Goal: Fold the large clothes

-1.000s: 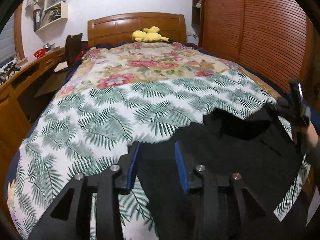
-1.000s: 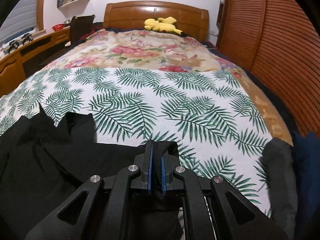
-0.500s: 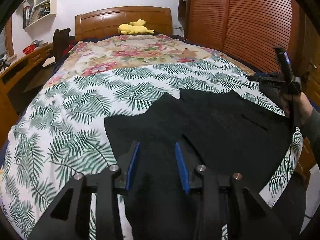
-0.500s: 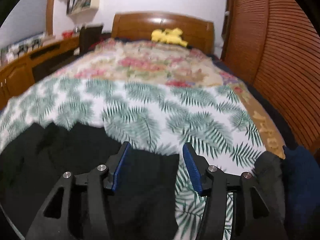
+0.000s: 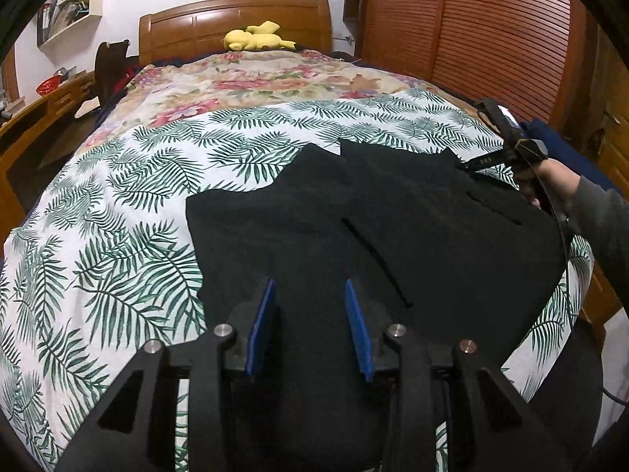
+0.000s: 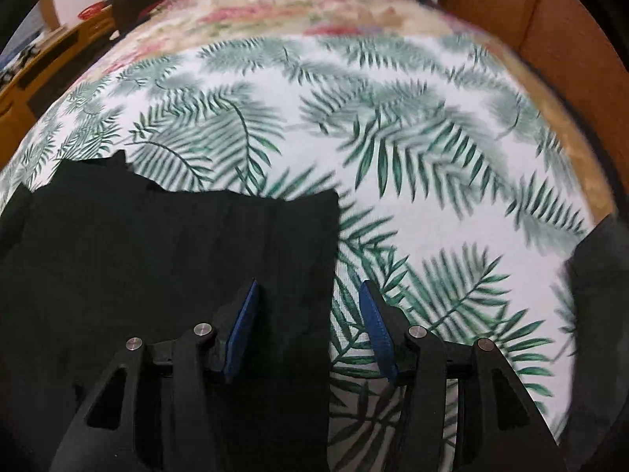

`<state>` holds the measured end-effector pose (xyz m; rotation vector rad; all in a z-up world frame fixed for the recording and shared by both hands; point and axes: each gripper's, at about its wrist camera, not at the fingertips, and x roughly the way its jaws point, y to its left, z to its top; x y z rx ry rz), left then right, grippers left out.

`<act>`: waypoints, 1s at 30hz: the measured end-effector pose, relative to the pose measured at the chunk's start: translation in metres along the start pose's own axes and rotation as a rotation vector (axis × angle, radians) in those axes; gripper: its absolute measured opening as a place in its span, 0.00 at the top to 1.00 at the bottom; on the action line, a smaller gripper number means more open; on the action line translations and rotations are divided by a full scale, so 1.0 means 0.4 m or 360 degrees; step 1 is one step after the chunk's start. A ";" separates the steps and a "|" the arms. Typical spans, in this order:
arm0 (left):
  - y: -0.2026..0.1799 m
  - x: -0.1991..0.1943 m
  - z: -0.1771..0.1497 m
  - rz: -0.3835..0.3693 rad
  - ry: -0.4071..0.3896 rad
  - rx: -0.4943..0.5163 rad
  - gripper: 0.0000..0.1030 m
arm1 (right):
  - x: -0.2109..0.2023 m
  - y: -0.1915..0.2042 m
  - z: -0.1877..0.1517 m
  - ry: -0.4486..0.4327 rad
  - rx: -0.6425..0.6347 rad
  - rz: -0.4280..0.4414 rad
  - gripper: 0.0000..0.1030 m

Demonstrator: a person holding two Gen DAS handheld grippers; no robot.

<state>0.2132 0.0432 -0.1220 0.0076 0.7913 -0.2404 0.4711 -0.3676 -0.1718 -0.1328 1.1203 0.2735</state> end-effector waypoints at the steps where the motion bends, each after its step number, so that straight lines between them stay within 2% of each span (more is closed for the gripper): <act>1: -0.002 0.001 0.000 -0.0005 0.0001 0.0001 0.66 | -0.001 0.001 0.003 -0.0008 -0.0014 0.0038 0.76; 2: -0.005 0.001 0.000 -0.0009 0.0003 0.0004 0.66 | -0.007 0.009 0.004 -0.0030 -0.0049 0.0040 0.88; 3: -0.009 0.002 0.000 -0.0014 0.0005 0.0009 0.66 | -0.013 0.021 0.006 -0.0050 -0.0092 0.0035 0.94; 7: -0.027 0.002 -0.001 -0.0056 0.0014 0.0029 0.66 | -0.055 0.082 0.020 -0.0217 -0.0248 -0.0099 0.97; 13: -0.049 -0.009 0.002 -0.0064 0.0002 0.0033 0.66 | -0.122 0.096 0.084 -0.0498 -0.0182 -0.0212 0.98; 15: -0.057 -0.011 0.004 -0.0064 -0.0002 0.0037 0.66 | -0.119 0.085 0.109 -0.0505 -0.0091 -0.0319 0.98; 16: -0.061 -0.012 0.004 -0.0060 -0.0004 0.0040 0.66 | -0.108 0.074 0.120 -0.0464 -0.0040 -0.0348 0.98; 20: -0.075 -0.012 0.005 -0.0050 -0.0011 0.0046 0.65 | -0.088 0.051 0.130 -0.0391 0.0031 -0.0401 0.98; 22: -0.084 -0.014 0.003 -0.0057 -0.0020 0.0044 0.65 | -0.103 0.050 0.122 -0.0393 0.0024 -0.0390 0.92; 26: -0.103 -0.020 0.002 -0.0066 -0.0040 0.0048 0.65 | -0.172 0.061 0.072 -0.0449 -0.0079 -0.0416 0.67; 28: -0.114 -0.025 0.000 -0.0066 -0.0050 0.0059 0.65 | -0.226 0.080 0.029 -0.0525 -0.0144 -0.0334 0.66; 30: -0.129 -0.029 -0.006 -0.0083 -0.0052 0.0063 0.65 | -0.268 0.097 -0.012 -0.0575 -0.0176 -0.0327 0.64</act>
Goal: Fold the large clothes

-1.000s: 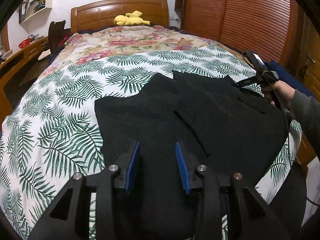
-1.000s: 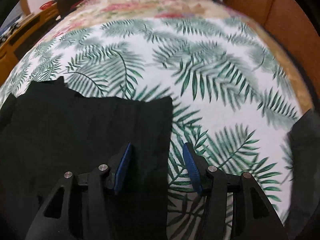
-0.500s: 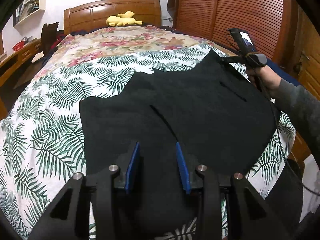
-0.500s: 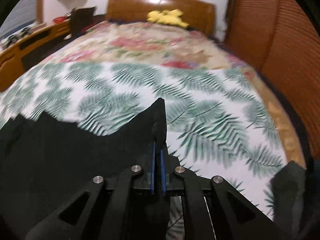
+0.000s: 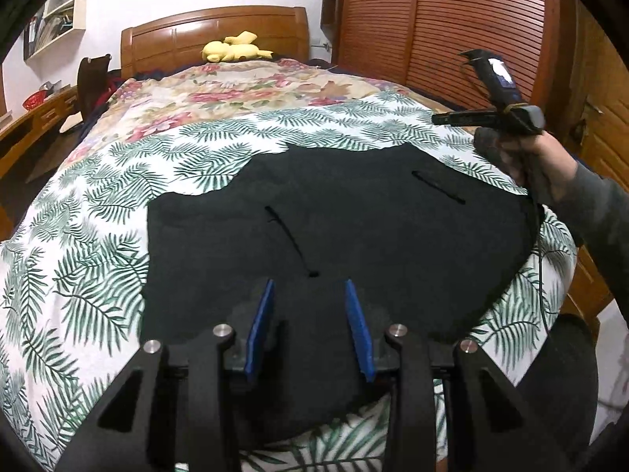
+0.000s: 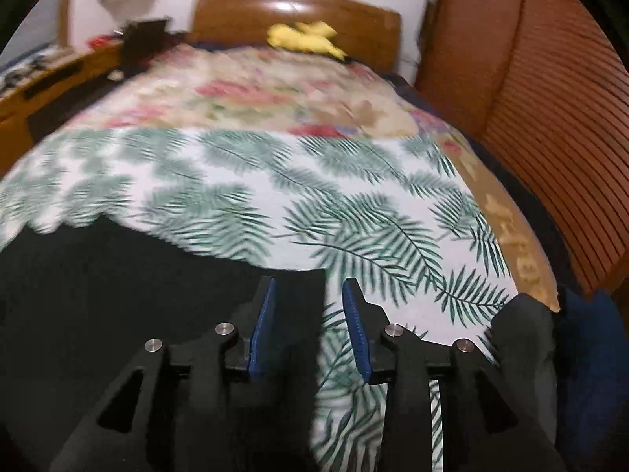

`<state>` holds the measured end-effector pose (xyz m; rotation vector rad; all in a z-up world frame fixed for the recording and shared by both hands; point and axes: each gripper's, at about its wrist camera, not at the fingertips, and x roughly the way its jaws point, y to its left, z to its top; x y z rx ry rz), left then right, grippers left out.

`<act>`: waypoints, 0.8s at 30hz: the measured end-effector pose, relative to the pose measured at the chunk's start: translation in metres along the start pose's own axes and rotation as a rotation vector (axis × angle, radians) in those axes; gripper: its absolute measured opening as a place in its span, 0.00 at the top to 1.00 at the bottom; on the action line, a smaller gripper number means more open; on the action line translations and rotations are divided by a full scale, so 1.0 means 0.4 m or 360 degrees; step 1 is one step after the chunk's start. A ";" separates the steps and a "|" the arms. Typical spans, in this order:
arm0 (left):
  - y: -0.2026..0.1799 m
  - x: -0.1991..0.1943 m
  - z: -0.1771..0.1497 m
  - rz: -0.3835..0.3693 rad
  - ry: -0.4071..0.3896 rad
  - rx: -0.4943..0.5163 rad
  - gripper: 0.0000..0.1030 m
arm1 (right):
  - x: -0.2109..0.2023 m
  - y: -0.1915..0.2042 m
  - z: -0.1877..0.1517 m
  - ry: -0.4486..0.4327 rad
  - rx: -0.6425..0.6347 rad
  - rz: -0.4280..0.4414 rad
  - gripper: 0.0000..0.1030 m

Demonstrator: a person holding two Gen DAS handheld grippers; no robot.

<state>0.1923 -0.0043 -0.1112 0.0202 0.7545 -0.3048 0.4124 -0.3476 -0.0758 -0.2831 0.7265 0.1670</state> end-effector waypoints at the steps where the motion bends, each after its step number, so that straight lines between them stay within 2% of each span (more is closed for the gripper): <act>1: -0.006 0.000 -0.002 -0.0003 0.0002 0.0002 0.65 | -0.040 0.008 -0.020 -0.0033 -0.0003 0.0035 0.64; 4: -0.031 -0.001 -0.013 0.0003 0.0000 0.0015 0.65 | -0.113 0.036 -0.082 -0.0065 0.0002 0.0196 0.64; 11: -0.068 -0.006 -0.044 -0.0002 0.0032 0.0016 0.65 | -0.198 0.172 -0.227 -0.0036 -0.0141 0.0417 0.64; 16: -0.076 -0.006 -0.063 0.0035 0.0051 0.0016 0.65 | -0.235 0.274 -0.290 -0.0049 -0.0265 0.0510 0.64; 18: -0.076 -0.002 -0.070 0.0051 0.0065 0.0017 0.65 | -0.222 0.308 -0.319 0.0004 -0.0328 0.0530 0.63; 19: -0.075 0.001 -0.075 0.0055 0.0072 0.0014 0.65 | -0.207 0.326 -0.336 0.0038 -0.0384 0.0495 0.63; 21: -0.072 0.006 -0.082 0.0063 0.0082 0.0007 0.64 | -0.187 0.337 -0.360 0.0053 -0.0445 0.0470 0.63; 24: -0.066 0.019 -0.094 0.0124 0.0102 0.0005 0.63 | -0.168 0.325 -0.369 0.0094 -0.0396 0.0510 0.64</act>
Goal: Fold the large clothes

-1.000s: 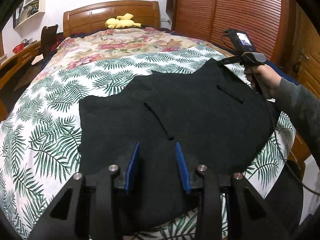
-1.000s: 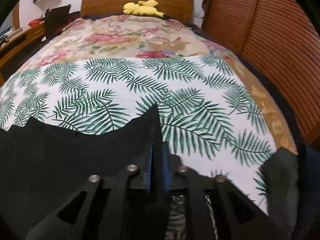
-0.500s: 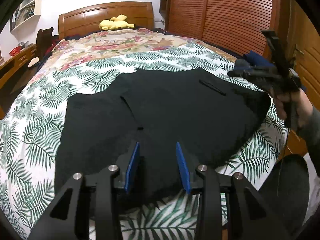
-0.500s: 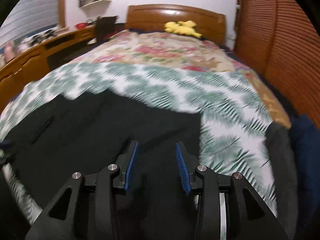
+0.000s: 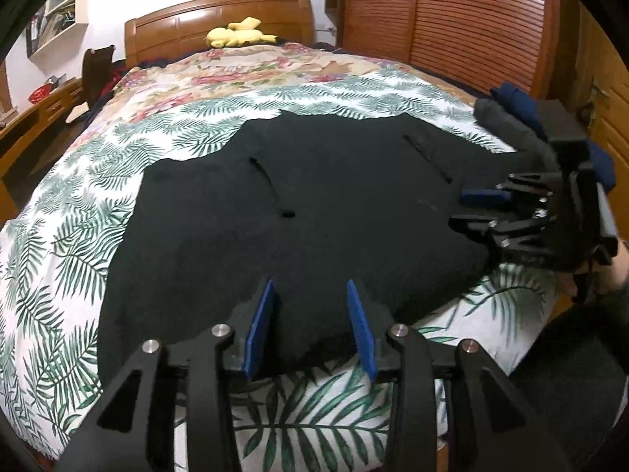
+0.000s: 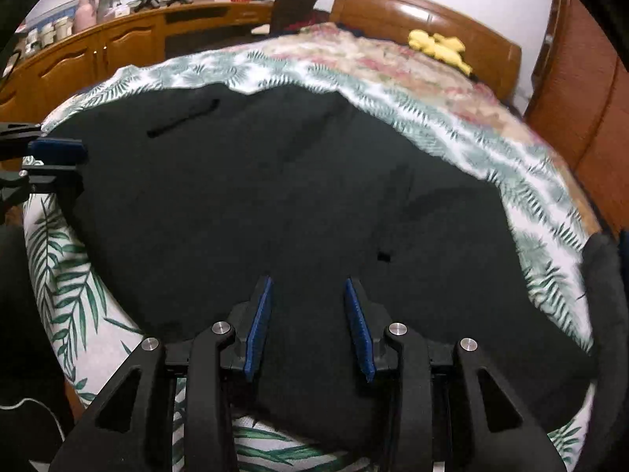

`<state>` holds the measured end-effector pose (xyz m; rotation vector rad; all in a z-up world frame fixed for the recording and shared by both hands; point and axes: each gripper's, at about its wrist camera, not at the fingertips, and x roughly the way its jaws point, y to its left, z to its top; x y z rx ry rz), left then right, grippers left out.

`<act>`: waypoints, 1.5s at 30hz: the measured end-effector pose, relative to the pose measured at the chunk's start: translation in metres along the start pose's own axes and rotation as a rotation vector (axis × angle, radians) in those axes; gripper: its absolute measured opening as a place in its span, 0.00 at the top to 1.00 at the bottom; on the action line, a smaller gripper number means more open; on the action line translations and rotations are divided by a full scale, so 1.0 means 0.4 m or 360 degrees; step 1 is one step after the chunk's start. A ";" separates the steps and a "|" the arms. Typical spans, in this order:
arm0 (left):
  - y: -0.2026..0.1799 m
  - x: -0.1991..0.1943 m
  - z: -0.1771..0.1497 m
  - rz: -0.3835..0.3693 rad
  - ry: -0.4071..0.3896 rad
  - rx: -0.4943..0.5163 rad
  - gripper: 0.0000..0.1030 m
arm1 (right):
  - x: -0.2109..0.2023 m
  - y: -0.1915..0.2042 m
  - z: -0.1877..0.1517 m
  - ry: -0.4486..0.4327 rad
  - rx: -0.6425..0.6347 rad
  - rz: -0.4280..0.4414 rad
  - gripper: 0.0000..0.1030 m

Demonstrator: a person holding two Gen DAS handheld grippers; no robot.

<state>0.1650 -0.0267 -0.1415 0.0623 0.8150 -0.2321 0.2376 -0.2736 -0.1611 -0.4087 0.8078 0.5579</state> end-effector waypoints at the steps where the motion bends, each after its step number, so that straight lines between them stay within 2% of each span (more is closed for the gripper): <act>1: 0.004 0.008 -0.003 0.0017 0.0017 -0.0006 0.63 | -0.003 -0.005 0.002 0.0002 0.0024 0.0012 0.64; 6: 0.015 0.022 -0.017 0.0023 0.0044 -0.0035 0.61 | -0.027 -0.001 0.002 -0.0047 0.0065 0.0004 0.64; 10: 0.011 0.017 -0.021 0.0044 0.0046 -0.0025 0.58 | -0.065 0.019 0.010 -0.0133 0.0055 0.0163 0.64; 15: 0.000 0.010 -0.022 0.0051 0.0048 -0.0010 0.55 | -0.044 0.050 0.010 -0.0077 0.0003 0.0163 0.64; 19: -0.022 0.004 -0.008 0.0023 0.0045 0.0003 0.53 | -0.030 0.038 0.005 -0.0047 0.0029 0.0189 0.64; 26: -0.100 0.026 0.036 -0.0050 0.0048 0.0079 0.53 | -0.084 -0.018 -0.015 -0.0121 0.0084 0.0145 0.63; 32: -0.184 0.063 0.061 -0.0085 0.0069 0.0187 0.52 | -0.157 -0.108 -0.061 -0.0213 0.0189 0.0004 0.63; 35: -0.212 0.075 0.065 -0.0091 0.0072 0.0215 0.51 | -0.188 -0.156 -0.086 -0.0261 0.0260 -0.0016 0.63; 37: -0.222 0.079 0.066 -0.0088 0.0068 0.0220 0.49 | -0.203 -0.180 -0.101 -0.0273 0.0295 -0.0033 0.61; 38: -0.226 0.081 0.067 -0.0088 0.0068 0.0221 0.49 | -0.208 -0.187 -0.105 -0.0273 0.0307 -0.0077 0.57; 45: -0.246 0.098 0.066 -0.0048 0.0082 0.0243 0.48 | -0.239 -0.248 -0.133 -0.0291 0.0426 -0.0179 0.49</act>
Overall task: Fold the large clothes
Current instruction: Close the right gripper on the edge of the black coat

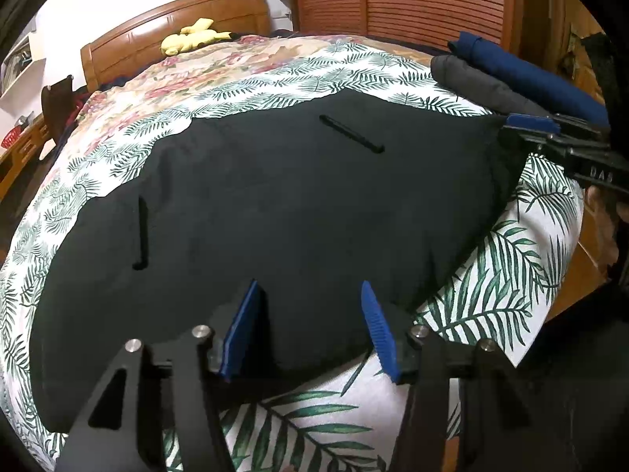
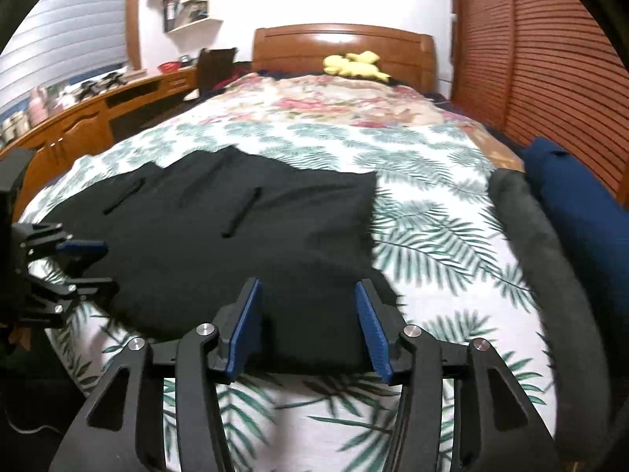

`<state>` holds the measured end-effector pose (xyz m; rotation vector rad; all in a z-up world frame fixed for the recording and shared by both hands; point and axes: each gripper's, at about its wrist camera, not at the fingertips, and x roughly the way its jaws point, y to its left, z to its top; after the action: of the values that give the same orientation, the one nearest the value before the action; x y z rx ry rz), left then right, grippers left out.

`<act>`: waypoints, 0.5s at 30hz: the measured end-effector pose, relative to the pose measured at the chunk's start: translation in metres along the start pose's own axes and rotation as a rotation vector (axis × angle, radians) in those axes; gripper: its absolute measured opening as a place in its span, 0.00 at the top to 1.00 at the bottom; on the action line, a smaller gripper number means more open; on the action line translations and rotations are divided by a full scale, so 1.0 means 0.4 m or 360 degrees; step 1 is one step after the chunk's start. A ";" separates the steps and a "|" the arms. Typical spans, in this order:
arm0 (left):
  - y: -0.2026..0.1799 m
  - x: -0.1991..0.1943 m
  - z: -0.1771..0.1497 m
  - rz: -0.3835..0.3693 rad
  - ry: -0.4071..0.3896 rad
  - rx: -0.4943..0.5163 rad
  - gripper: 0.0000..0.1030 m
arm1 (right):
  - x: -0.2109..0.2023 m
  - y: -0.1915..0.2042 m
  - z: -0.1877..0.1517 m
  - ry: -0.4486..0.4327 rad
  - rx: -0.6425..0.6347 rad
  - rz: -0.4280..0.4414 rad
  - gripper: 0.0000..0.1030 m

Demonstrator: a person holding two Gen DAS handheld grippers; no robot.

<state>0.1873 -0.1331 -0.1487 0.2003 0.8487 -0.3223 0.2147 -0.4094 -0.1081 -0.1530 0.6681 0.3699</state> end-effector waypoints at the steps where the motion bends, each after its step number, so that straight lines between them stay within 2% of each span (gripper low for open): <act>1: -0.001 0.000 -0.001 0.0002 0.0001 0.0004 0.48 | 0.003 -0.010 -0.001 0.0013 0.0034 0.0025 0.49; 3: -0.003 0.004 -0.002 0.0002 0.0007 0.0007 0.48 | 0.010 -0.021 -0.004 0.0041 0.0079 0.0007 0.43; 6: -0.003 0.005 -0.004 0.0006 0.0007 0.0008 0.48 | 0.018 -0.046 -0.007 0.0059 0.0137 -0.0040 0.39; 15: -0.004 0.010 -0.006 0.0009 0.0011 0.0004 0.48 | 0.067 -0.088 -0.034 0.0224 0.0307 0.0025 0.32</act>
<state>0.1876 -0.1346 -0.1533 0.2062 0.8544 -0.3174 0.2398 -0.4379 -0.1347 0.0100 0.8403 0.3094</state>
